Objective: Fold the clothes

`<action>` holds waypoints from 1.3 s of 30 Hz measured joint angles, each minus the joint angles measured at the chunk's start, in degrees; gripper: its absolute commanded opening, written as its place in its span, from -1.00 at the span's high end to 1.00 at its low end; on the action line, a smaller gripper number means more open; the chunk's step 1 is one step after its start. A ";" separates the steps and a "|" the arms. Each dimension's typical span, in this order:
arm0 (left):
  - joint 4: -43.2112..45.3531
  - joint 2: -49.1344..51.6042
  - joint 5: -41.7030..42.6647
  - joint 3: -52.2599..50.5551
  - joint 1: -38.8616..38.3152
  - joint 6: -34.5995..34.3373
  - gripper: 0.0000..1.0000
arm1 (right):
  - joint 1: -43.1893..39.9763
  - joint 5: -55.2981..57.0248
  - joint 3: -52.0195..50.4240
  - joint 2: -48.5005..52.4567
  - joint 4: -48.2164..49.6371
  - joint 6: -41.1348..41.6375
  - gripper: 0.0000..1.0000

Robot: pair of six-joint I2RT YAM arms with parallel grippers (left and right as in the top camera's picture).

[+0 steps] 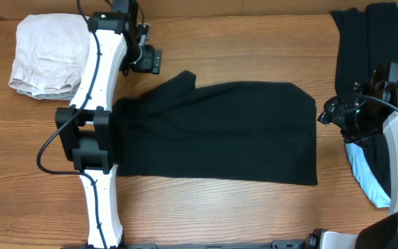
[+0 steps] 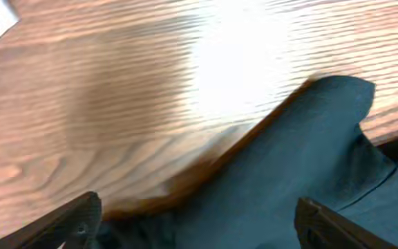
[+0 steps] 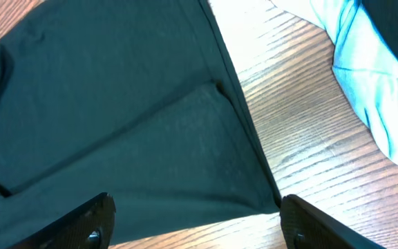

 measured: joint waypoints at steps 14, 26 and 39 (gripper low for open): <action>4.42 9.88 6.62 -0.42 -1.40 4.04 -0.48 | 0.00 0.00 0.00 0.00 0.70 -0.15 -0.61; 9.57 11.74 7.28 -0.24 -2.54 4.72 0.86 | 0.00 0.00 0.00 0.00 1.36 -0.15 -0.61; 7.67 14.43 5.31 7.52 -2.56 2.51 0.92 | -0.02 -0.07 0.00 0.00 4.13 -0.15 -0.61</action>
